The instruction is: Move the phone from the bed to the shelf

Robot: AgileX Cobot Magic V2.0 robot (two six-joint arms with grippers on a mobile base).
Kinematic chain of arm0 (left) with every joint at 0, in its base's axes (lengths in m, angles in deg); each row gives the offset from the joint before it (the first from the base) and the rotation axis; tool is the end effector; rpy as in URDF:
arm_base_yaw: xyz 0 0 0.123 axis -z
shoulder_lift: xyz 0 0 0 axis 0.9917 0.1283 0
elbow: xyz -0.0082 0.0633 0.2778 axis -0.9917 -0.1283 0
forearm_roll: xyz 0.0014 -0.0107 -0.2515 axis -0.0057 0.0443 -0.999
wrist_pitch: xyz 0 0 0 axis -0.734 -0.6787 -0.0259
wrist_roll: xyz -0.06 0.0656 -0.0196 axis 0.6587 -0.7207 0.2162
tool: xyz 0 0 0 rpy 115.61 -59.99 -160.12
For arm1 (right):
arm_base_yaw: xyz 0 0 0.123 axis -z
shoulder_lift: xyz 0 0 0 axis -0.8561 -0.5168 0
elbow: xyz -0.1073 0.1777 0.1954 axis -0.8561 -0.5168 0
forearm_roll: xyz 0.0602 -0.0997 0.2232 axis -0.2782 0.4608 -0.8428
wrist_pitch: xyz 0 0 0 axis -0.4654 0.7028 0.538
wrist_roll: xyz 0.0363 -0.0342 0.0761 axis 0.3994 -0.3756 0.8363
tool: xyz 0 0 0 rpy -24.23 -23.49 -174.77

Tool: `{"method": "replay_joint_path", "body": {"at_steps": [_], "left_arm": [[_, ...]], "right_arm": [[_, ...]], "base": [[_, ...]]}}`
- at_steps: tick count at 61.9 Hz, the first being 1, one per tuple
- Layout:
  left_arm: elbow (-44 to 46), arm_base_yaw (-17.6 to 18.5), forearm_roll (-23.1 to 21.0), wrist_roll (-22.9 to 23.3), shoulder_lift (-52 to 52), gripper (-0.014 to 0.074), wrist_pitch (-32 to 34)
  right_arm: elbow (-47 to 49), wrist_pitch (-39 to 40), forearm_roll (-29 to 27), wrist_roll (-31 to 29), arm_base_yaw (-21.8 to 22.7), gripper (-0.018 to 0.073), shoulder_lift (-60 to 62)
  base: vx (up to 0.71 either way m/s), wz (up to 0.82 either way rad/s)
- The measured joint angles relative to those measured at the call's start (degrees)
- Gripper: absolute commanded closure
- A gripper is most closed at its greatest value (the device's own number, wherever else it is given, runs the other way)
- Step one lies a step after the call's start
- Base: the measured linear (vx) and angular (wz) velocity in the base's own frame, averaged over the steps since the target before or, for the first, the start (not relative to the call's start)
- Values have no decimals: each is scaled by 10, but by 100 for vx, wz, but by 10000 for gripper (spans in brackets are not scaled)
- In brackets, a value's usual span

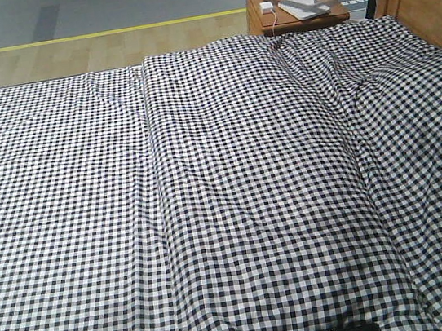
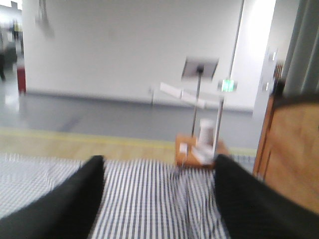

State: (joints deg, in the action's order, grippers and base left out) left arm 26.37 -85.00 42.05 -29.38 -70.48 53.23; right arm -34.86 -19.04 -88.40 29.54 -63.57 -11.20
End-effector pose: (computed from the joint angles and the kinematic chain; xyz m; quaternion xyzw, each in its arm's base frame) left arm 0.0516 0.0061 0.1685 0.0376 0.8069 0.0787 0.5843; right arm 0.1663 0.0137 0.4273 -0.0631 0.6991 -0.0049 0.7122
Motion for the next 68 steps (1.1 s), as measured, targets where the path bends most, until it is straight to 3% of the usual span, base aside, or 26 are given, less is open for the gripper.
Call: {"method": "replay_joint_path", "body": {"at_steps": [4, 24, 32, 38, 47, 58, 68], "left_arm": [[0, 0, 0, 0, 0, 595, 0], [0, 0, 0, 0, 0, 595, 0], [0, 0, 0, 0, 0, 595, 0], [0, 0, 0, 0, 0, 595, 0], [0, 0, 0, 0, 0, 595, 0], [0, 0, 0, 0, 0, 595, 0], [0, 0, 0, 0, 0, 595, 0]], "right_arm": [[0, -28, 0, 0, 0, -171, -30], [0, -97, 0, 0, 0, -149, -161], [37, -151, -5, 56, 18, -145, -187], [89, -219, -6, 83, 75, -141, -214], [159, -310, -12, 72, 180, -137, -262], [185, -342, -77, -6, 298, -126, -347], [185, -357, -164, -113, 362, -120, -447]], "base": [[0, 0], [0, 0], [0, 0], [0, 0], [0, 0], [0, 0], [0, 0]]}}
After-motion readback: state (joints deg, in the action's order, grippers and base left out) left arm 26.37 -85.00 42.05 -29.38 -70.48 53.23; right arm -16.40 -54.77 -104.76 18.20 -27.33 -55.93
